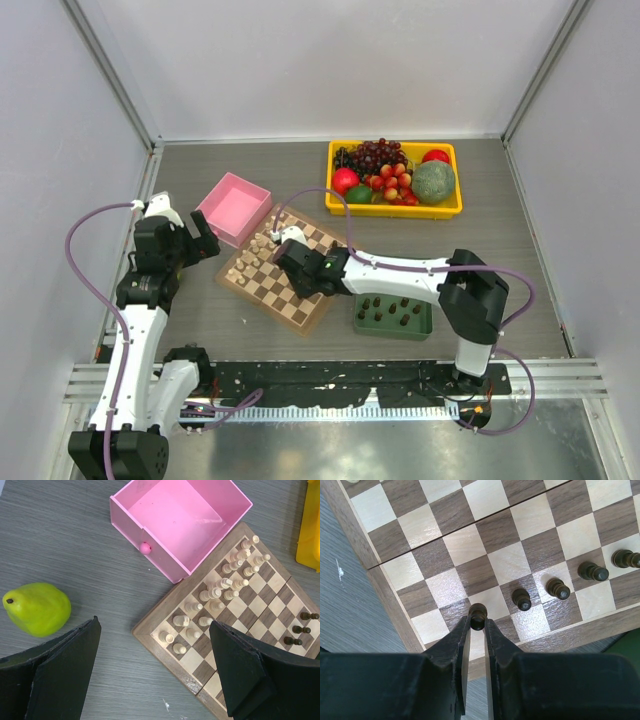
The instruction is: Set up the chess pieces on the board
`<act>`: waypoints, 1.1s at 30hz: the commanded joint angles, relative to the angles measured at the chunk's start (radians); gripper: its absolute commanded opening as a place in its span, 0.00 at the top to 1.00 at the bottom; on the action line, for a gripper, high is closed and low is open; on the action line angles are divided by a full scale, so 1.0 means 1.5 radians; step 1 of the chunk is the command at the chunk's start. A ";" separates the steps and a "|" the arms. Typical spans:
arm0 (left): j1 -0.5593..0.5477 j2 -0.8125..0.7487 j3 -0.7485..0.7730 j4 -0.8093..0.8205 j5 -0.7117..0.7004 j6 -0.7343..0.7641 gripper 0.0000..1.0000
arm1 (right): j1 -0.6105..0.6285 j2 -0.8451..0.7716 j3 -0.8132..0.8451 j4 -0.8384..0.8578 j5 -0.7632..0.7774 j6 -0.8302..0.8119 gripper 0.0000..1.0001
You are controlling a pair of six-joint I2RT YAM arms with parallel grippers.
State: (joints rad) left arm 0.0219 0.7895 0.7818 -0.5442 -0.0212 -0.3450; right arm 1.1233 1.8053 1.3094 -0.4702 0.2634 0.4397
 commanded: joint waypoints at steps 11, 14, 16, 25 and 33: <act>0.002 -0.005 0.025 0.009 0.011 -0.007 0.01 | -0.018 0.015 -0.003 0.032 -0.017 0.001 0.79; 0.002 -0.005 0.025 0.009 0.011 -0.007 0.01 | -0.019 0.018 -0.002 0.032 -0.018 0.001 0.79; 0.003 -0.005 0.026 0.010 0.011 -0.007 0.01 | -0.018 0.020 -0.002 0.032 -0.017 -0.001 0.79; 0.003 -0.003 0.025 0.008 0.011 -0.007 0.01 | -0.018 0.012 -0.002 0.021 -0.016 -0.003 0.76; 0.002 -0.004 0.025 0.010 0.011 -0.007 0.01 | -0.018 0.004 0.005 0.022 -0.025 -0.008 0.76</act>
State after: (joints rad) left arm 0.0219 0.7895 0.7818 -0.5442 -0.0212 -0.3450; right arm 1.0958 1.8389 1.2980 -0.4469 0.2371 0.4393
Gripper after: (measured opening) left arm 0.991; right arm 0.239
